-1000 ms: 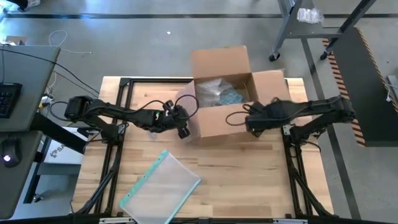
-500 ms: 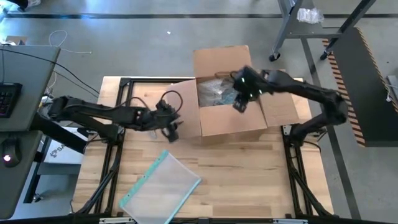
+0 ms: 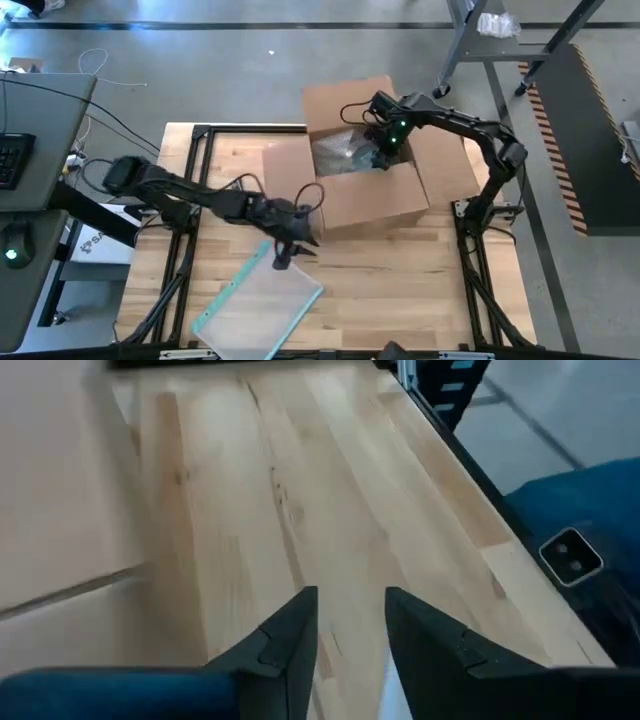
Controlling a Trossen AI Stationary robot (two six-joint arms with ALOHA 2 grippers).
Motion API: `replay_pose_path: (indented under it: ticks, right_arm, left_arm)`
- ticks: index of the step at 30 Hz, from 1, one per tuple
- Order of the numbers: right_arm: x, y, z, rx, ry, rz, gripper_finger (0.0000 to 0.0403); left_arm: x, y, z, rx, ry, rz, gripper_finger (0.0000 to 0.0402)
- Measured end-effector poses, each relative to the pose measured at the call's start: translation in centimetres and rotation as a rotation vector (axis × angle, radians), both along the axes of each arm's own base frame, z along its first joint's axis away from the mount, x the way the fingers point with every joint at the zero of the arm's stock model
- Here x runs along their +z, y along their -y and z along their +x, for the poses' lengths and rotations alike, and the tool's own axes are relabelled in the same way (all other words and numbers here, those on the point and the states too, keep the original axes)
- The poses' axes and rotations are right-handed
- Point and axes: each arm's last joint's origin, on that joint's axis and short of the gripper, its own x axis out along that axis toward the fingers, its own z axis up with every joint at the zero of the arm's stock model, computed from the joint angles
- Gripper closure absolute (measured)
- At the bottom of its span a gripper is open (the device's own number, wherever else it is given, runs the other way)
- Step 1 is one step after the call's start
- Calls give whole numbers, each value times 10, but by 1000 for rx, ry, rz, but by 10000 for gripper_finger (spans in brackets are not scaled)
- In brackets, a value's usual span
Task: Unpack boxes
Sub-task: Open the cardboard box using the black cutter
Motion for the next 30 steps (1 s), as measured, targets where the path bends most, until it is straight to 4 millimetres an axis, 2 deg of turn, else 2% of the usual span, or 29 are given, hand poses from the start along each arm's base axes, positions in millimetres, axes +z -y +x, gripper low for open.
replay_pose_path:
  ticks: [3, 9, 14, 19, 23, 25, 27, 30]
  right_arm:
    - [17, -7, 4, 31, 49, 35, 275]
    - [62, -29, 10, 102, 114, 17, 275]
    - [100, -58, 9, 127, 192, 32, 275]
    - [129, -98, 2, 177, 256, -3, 275]
    - [139, -137, 0, 203, 268, -77, 275]
    - [137, -158, 3, 231, 255, -107, 275]
    - [123, -178, 8, 242, 193, -146, 275]
    - [88, -203, 18, 279, 121, -200, 275]
  left_arm:
    - [-7, -10, 7, 56, -5, -6, 314]
    - [-16, -29, 11, 293, -37, 113, 333]
    - [-15, -40, 11, 426, -24, 170, 349]
    - [-10, -53, 9, 622, 11, 292, 366]
    - [13, -54, 0, 680, 87, 300, 379]
    - [22, -55, -6, 684, 112, 290, 383]
    - [36, -53, -14, 684, 158, 270, 387]
    - [58, -49, -27, 661, 233, 229, 388]
